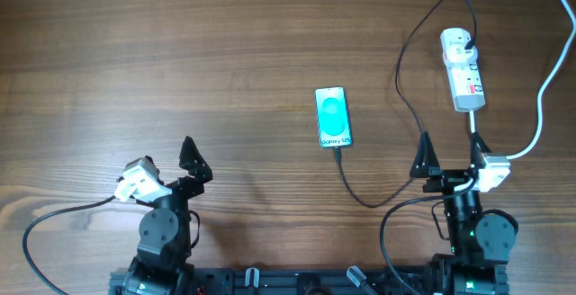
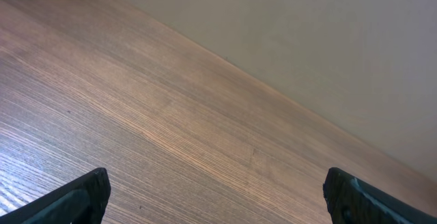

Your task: Plug charger to phone and switch on socket

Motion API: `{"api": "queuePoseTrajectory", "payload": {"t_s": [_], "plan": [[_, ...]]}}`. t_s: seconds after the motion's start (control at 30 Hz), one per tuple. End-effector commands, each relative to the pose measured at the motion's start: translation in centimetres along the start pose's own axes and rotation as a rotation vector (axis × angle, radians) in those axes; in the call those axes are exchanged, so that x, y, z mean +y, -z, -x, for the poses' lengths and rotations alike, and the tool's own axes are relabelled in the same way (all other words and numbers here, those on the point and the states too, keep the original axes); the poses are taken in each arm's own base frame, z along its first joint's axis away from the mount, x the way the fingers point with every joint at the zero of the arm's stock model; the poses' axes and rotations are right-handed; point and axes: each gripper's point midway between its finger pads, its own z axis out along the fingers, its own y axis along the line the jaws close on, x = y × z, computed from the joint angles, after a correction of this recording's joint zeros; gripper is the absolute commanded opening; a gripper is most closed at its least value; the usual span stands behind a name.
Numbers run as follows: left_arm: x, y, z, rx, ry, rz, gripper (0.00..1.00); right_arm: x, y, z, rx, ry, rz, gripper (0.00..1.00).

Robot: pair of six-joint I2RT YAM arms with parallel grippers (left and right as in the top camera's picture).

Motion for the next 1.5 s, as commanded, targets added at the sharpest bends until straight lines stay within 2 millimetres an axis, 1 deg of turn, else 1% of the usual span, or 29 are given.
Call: {"api": "queuePoseTrajectory", "payload": {"t_s": [0.0,0.53,0.63,0.73,0.77,0.83,0.9,1.07,1.4,1.47], "plan": [[0.0,0.0,-0.3,0.007,-0.018,-0.002,1.00,-0.6,0.1,-0.1,0.000,-0.013,-0.034,1.00],[0.0,0.0,-0.3,0.007,-0.018,-0.002,1.00,-0.6,0.1,-0.1,0.000,-0.013,-0.033,1.00],[-0.1,0.1,0.4,-0.019,-0.003,-0.013,1.00,-0.6,0.1,-0.1,0.000,-0.013,-0.034,1.00],[0.3,0.4,1.8,-0.078,0.005,-0.004,1.00,-0.6,0.1,-0.1,0.000,-0.013,-0.034,1.00],[0.4,0.4,2.0,-0.084,0.003,-0.003,1.00,-0.6,0.1,-0.1,0.000,-0.013,-0.033,1.00],[0.3,0.2,1.9,-0.068,-0.013,-0.027,1.00,-0.6,0.1,-0.1,0.000,-0.013,-0.034,1.00],[-0.5,0.0,1.4,-0.040,-0.108,-0.100,1.00,-0.6,0.1,-0.1,0.000,-0.012,-0.034,1.00],[-1.8,0.0,0.2,0.002,-0.285,-0.217,1.00,-0.6,0.1,-0.1,0.000,-0.013,-0.034,1.00],[-1.9,0.1,0.1,0.006,-0.274,-0.225,1.00,-0.6,0.1,-0.2,0.001,-0.013,-0.034,1.00],[-2.0,0.1,0.1,0.003,-0.312,-0.229,1.00,-0.6,0.1,-0.2,0.001,-0.013,-0.034,1.00]]}}
